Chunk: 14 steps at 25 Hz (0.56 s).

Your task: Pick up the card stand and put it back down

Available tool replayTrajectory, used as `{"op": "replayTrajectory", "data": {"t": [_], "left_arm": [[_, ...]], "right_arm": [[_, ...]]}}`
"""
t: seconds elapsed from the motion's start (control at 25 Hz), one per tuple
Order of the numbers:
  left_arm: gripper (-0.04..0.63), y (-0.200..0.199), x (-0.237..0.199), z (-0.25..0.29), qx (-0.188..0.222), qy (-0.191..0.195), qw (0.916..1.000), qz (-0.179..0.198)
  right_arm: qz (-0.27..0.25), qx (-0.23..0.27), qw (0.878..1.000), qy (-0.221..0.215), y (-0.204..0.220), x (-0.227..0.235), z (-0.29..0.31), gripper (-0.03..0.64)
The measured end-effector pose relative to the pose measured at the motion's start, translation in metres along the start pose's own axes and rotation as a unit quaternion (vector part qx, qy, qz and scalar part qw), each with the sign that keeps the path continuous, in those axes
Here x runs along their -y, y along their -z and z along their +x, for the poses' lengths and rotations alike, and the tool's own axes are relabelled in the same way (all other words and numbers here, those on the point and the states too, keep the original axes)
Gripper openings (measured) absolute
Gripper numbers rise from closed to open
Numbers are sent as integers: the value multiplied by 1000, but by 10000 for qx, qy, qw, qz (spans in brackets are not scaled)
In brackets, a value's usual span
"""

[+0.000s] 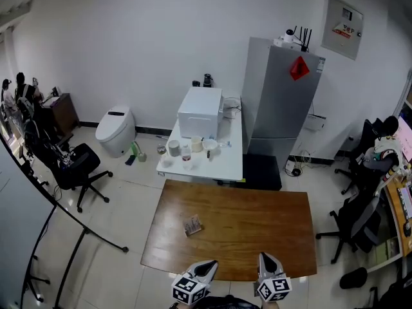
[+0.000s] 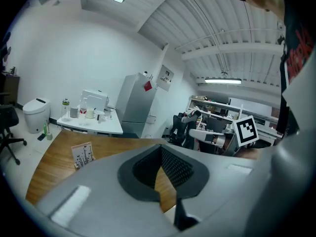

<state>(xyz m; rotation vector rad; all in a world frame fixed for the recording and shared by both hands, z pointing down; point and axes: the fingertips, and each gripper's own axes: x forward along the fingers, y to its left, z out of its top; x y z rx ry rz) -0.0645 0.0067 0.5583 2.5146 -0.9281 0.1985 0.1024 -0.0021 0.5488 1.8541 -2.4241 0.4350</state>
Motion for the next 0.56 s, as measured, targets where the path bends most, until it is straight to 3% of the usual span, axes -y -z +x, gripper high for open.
{"op": "replayTrajectory", "data": {"t": [0.28, 0.56], "left_arm": [[0, 3, 4, 4, -31, 1, 10000, 95], [0, -1, 8, 13, 1, 18, 10000, 65]], "right_arm": [[89, -153, 9998, -130, 12, -7, 1, 0], [-225, -190, 9990, -322, 4, -10, 8, 0]]}}
